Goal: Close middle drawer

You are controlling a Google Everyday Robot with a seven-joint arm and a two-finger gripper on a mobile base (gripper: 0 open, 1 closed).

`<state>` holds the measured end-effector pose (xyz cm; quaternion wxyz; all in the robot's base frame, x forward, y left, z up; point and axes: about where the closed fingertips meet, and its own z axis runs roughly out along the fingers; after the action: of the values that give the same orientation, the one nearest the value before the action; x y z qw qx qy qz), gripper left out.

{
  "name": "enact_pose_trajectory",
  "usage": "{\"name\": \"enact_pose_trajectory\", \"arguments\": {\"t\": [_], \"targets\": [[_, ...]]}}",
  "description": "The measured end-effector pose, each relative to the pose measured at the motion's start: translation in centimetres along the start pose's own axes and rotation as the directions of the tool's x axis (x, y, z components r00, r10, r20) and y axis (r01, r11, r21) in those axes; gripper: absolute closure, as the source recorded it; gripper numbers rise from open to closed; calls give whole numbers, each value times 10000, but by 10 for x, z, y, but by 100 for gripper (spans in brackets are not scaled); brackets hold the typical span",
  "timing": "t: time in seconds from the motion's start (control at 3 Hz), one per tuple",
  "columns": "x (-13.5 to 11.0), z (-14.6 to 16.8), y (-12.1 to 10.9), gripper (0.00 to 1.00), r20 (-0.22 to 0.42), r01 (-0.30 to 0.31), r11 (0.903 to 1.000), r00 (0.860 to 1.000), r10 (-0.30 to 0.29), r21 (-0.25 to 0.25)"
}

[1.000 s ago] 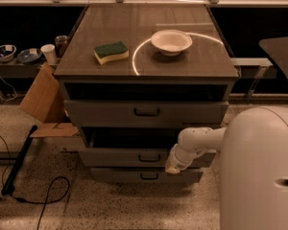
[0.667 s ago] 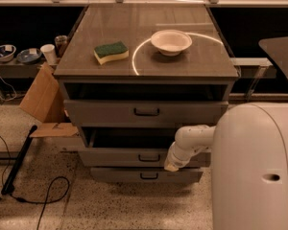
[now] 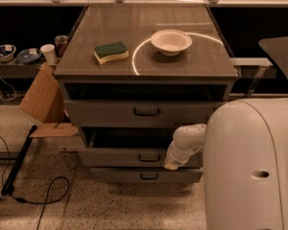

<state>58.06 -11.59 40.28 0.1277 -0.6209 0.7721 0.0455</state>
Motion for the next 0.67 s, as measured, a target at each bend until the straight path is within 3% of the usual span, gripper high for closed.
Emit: {"name": "enact_pose_trajectory", "arguments": {"t": [0.67], "targets": [[-1,0,-1,35,-10,-203,9998,9998,203,75]]}}
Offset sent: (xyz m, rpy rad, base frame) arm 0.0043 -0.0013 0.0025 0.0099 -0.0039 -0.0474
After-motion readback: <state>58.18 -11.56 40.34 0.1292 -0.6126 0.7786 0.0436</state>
